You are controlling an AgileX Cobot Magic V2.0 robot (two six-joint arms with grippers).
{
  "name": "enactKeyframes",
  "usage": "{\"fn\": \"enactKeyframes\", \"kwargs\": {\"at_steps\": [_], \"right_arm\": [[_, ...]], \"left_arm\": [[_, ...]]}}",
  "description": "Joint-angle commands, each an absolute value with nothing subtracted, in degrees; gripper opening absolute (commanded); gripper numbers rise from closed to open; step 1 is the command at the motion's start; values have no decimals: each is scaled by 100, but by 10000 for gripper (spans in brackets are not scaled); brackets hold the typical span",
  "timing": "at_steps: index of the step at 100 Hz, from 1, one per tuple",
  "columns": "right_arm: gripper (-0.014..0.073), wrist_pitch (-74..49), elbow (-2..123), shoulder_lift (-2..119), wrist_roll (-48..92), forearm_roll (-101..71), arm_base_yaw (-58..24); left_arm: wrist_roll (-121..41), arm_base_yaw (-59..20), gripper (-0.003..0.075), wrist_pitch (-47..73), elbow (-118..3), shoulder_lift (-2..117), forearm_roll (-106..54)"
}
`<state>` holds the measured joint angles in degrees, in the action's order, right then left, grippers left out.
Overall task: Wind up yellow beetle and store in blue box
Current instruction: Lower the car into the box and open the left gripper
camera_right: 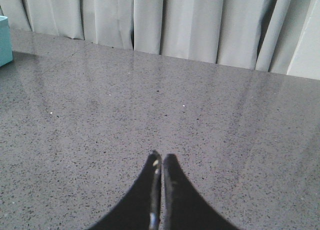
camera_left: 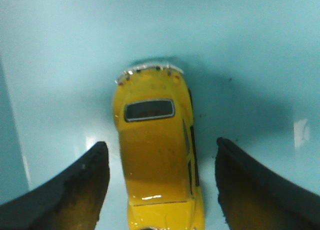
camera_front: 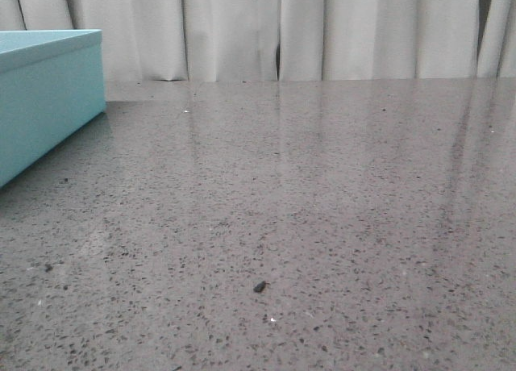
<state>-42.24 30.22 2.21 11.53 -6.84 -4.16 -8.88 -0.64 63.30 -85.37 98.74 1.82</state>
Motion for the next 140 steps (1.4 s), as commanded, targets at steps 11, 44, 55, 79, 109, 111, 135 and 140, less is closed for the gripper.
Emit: {"fn": "enactKeyframes", "kwargs": {"at_steps": [11, 44, 55, 79, 109, 111, 135, 140], "right_arm": [[-48, -3797, 3143, 305, 1225, -692, -430], [-48, -3391, 3143, 126, 1225, -692, -430], [-48, -3332, 3143, 3, 1225, -658, -430], [-49, -3270, 3143, -159, 1225, -658, -430], [-49, -3203, 3143, -159, 1225, -658, -430], [-49, -3203, 3143, -159, 1225, -658, -430], [-49, -3203, 3143, -159, 1225, -658, -430], [-49, -3203, 3143, -159, 1225, -658, -430]], "left_arm": [[-846, -52, 422, 5393, -8671, 8562, 0], [-1241, -890, 305, 4525, -6954, 6403, -576], [-1205, -1344, 293, 3953, -5970, 5532, -578], [-1135, -1776, 229, 3591, -4310, 3839, -626], [-1135, -1776, 13, 3280, -3650, 2565, -626], [-1135, -1776, -8, 3280, -3650, 2515, -626], [-1135, -1776, -19, 3238, -3650, 2230, -645], [-1135, -1776, -19, 3238, -3650, 2230, -645]]}}
